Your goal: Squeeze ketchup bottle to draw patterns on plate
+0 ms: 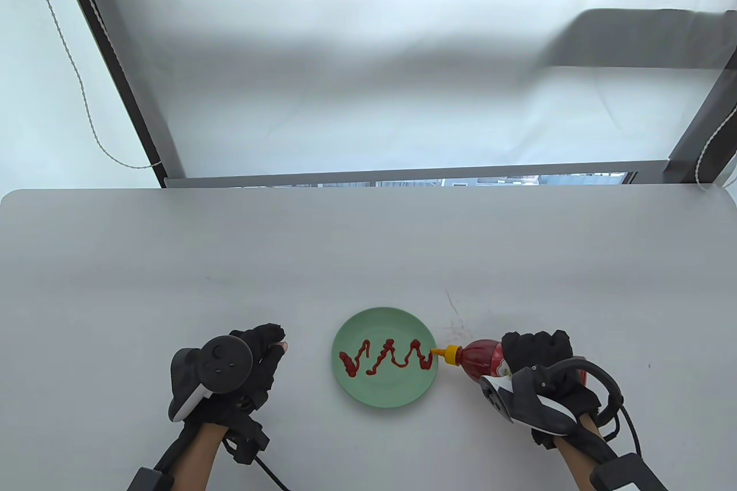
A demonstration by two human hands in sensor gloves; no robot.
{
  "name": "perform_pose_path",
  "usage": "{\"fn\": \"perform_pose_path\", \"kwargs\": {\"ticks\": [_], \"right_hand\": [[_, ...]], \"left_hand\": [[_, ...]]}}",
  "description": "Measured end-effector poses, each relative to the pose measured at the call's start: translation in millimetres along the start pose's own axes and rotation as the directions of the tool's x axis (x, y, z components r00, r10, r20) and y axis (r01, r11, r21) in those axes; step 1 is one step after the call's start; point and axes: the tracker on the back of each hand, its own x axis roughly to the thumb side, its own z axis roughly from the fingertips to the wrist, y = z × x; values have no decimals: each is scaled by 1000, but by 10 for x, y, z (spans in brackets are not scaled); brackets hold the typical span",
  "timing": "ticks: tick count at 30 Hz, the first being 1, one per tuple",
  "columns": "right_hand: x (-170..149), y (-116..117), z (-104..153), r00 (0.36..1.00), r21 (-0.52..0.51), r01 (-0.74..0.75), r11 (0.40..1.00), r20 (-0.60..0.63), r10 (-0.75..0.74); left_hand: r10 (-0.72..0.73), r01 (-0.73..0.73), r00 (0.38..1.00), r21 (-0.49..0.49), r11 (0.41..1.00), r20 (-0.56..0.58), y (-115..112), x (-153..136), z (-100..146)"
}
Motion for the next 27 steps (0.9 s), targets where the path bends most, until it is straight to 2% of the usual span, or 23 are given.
{"fn": "perform_pose_path", "kwargs": {"ticks": [5, 15, 22, 27], "right_hand": [[-28, 24, -1, 1000, -5, -4, 1000, 3, 4], [-217, 158, 109, 984, -75, 149, 986, -92, -156], [-385, 194, 223, 935, -157, 315, 936, -120, -335], [-494, 212, 290, 862, -193, 467, 863, -119, -493]], "left_hand": [[12, -12, 1000, 8, 1000, -12, 22, -29, 1], [11, -11, 1000, 11, 1000, -23, 29, -46, -3], [-24, 24, 999, -7, 1000, -39, -42, -41, -9], [-18, 18, 998, -1, 1000, -53, -66, 27, -27]]}}
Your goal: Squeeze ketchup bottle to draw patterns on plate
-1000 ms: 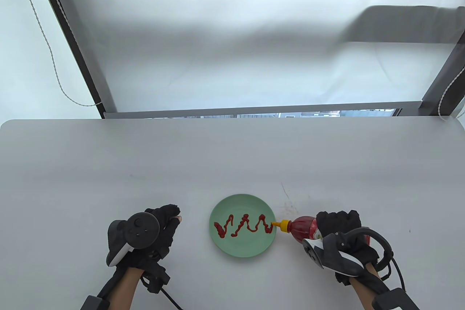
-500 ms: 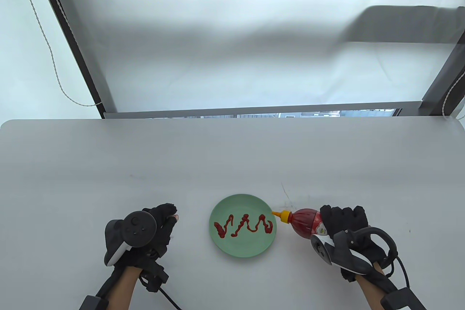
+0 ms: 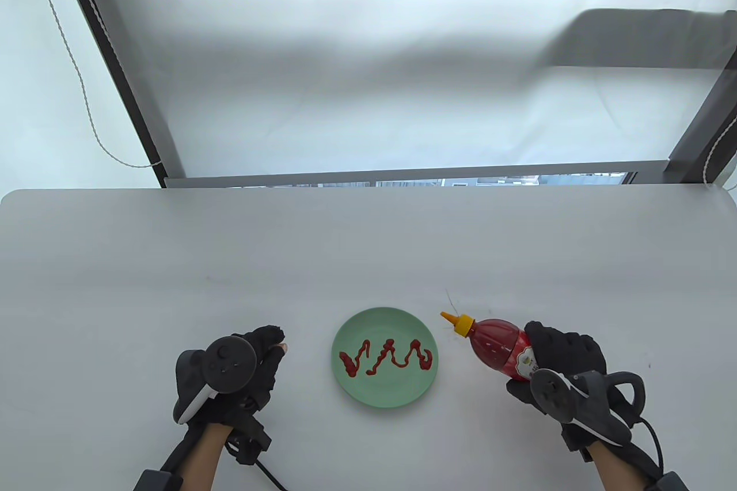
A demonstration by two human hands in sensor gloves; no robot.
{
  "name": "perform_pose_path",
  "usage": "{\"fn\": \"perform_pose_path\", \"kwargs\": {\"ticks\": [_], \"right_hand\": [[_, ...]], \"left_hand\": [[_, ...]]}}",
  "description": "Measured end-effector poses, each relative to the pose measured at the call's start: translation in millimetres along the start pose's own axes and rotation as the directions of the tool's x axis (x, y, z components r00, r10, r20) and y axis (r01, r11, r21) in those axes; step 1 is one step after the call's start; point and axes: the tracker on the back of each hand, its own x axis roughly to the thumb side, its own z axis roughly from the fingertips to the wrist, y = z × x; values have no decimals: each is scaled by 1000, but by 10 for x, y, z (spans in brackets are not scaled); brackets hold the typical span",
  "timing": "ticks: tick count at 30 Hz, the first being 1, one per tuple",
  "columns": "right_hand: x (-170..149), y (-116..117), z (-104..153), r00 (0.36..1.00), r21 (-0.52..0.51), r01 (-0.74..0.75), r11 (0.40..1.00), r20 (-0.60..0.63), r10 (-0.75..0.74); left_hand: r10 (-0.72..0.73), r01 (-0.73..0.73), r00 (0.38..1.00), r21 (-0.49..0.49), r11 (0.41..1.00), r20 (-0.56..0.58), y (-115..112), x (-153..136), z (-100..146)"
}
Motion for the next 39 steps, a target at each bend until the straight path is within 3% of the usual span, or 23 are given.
{"fn": "perform_pose_path", "kwargs": {"ticks": [6, 10, 12, 18, 27, 32, 39], "right_hand": [[-92, -61, 66, 983, -28, 175, 984, -41, -176], [-149, -75, 115, 938, -52, 338, 940, -67, -341], [-149, -83, 122, 917, -56, 391, 919, -66, -395], [-93, -80, 135, 855, -62, 513, 856, -51, -516], [104, -27, 156, 775, -4, 632, 775, 15, -632], [224, 1, 176, 778, 31, 626, 779, 54, -626], [274, 30, 204, 777, 46, 624, 780, 64, -626]], "left_hand": [[74, -73, 997, 50, 996, -10, 101, 290, -61], [239, -242, 970, 129, 961, 39, 336, 653, -194], [252, -261, 965, 139, 955, 78, 408, 879, -274], [308, -333, 919, 68, 940, 245, 421, 1480, -447], [436, -439, 844, -66, 896, 311, 250, 1526, -494], [492, -473, 798, -145, 869, 348, 209, 1568, -528], [443, -396, 825, -201, 896, 351, 87, 1602, -549]]}}
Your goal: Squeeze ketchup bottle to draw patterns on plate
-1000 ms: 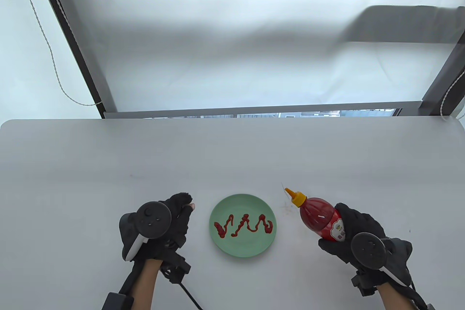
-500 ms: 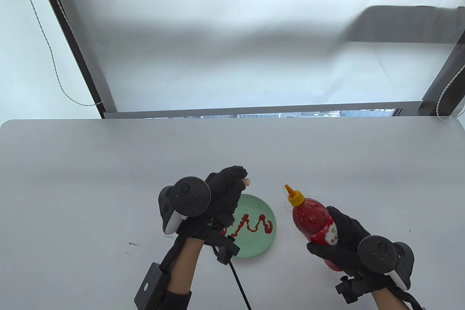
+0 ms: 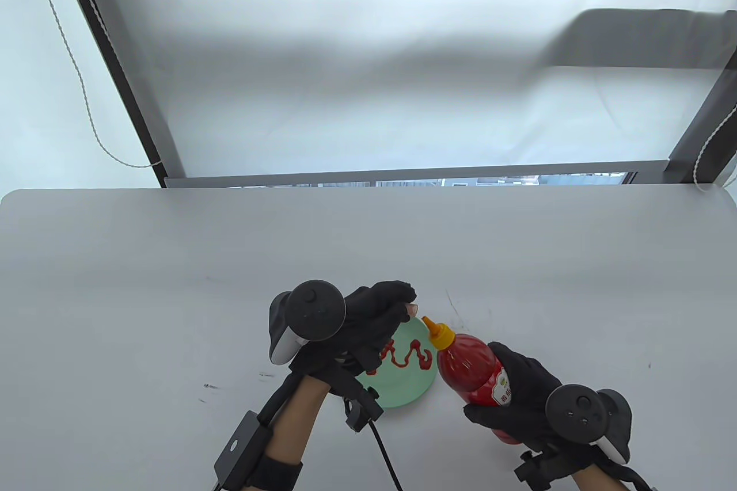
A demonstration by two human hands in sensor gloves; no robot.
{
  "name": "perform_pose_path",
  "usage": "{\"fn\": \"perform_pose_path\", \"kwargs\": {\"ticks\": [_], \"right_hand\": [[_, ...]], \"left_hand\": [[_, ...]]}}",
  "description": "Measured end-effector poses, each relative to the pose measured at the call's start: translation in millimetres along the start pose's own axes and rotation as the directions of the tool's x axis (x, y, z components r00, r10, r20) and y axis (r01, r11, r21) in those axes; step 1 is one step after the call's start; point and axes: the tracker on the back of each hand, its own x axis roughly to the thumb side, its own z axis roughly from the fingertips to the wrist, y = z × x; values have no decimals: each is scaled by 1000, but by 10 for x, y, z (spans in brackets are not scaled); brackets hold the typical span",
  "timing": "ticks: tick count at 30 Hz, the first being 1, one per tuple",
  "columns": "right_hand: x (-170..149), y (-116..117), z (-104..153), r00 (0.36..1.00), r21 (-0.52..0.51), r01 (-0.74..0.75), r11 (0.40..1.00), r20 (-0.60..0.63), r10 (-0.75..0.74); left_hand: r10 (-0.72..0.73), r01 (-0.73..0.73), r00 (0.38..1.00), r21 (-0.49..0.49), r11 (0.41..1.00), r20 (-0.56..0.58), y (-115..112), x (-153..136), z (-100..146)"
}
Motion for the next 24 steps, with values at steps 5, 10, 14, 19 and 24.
{"fn": "perform_pose_path", "kwargs": {"ticks": [5, 10, 14, 19, 24], "right_hand": [[10, 7, 5, 1000, 7, -1, 1000, -6, 1], [18, 17, 4, 1000, 13, -5, 1000, -7, 5], [23, 38, 7, 1000, 30, -20, 999, -2, 20], [26, 46, 6, 1000, 30, -19, 999, -1, 19], [22, 49, 9, 1000, 31, -21, 999, -2, 21]], "left_hand": [[8, -8, 1000, -26, 1000, -6, -63, -20, -14], [0, 0, 1000, -36, 999, -3, -98, -24, -26], [-39, 39, 999, -45, 998, 9, -138, -5, -34], [-112, 114, 993, -70, 991, 25, -202, 50, -39], [-156, 158, 987, -63, 985, 39, -258, 60, -47]]}}
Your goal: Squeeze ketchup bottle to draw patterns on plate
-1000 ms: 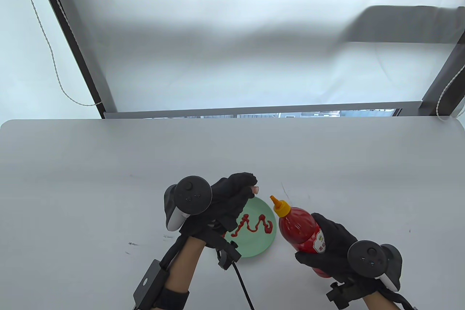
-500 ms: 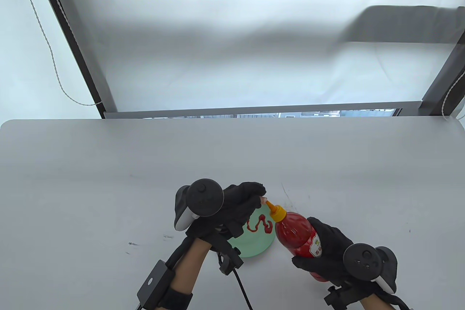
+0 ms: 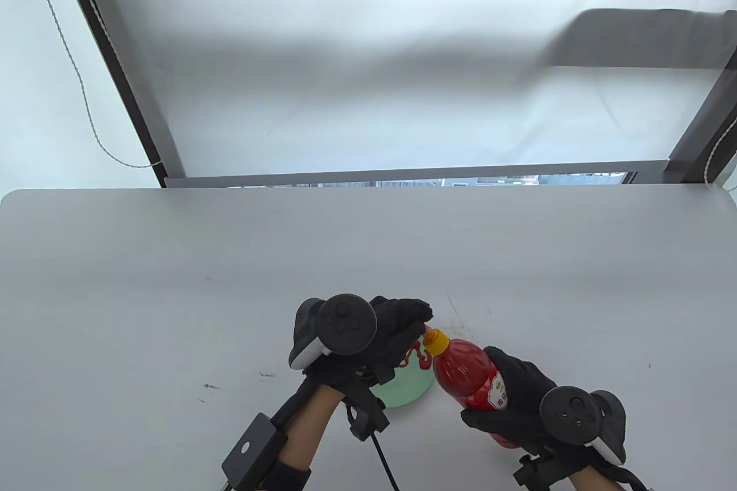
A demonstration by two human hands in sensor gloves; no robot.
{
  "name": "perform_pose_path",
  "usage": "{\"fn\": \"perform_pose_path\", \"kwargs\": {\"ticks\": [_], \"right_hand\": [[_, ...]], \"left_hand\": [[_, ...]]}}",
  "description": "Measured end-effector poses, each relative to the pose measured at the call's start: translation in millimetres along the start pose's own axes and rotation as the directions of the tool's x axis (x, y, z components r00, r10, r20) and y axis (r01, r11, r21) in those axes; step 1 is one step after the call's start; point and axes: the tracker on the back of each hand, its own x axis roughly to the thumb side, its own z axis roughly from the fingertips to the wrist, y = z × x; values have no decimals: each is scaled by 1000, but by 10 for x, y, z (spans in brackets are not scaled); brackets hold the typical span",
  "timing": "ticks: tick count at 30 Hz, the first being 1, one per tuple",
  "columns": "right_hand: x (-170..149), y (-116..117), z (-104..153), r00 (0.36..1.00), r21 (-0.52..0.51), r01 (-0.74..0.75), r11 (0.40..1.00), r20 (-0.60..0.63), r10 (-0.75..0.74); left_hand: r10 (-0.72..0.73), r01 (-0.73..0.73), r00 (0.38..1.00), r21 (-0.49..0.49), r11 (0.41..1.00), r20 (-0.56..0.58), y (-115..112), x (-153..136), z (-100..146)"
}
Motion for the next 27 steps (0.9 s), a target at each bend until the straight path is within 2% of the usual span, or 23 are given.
{"fn": "perform_pose_path", "kwargs": {"ticks": [12, 18, 23, 27], "right_hand": [[2, -8, 3, 1000, -7, 4, 1000, -6, -4], [8, -8, 10, 1000, -13, 8, 1000, -3, -8], [30, 21, 15, 1000, -3, -5, 1000, 8, 5], [31, 28, 17, 1000, 1, -4, 1000, 8, 4]], "left_hand": [[-16, 16, 1000, 13, 1000, 4, -14, -31, 19], [55, -46, 996, 132, 990, -63, 69, -89, 70], [11, 0, 995, 107, 994, -100, 16, -89, 43], [49, -43, 996, 75, 996, -79, 11, -110, 24]]}}
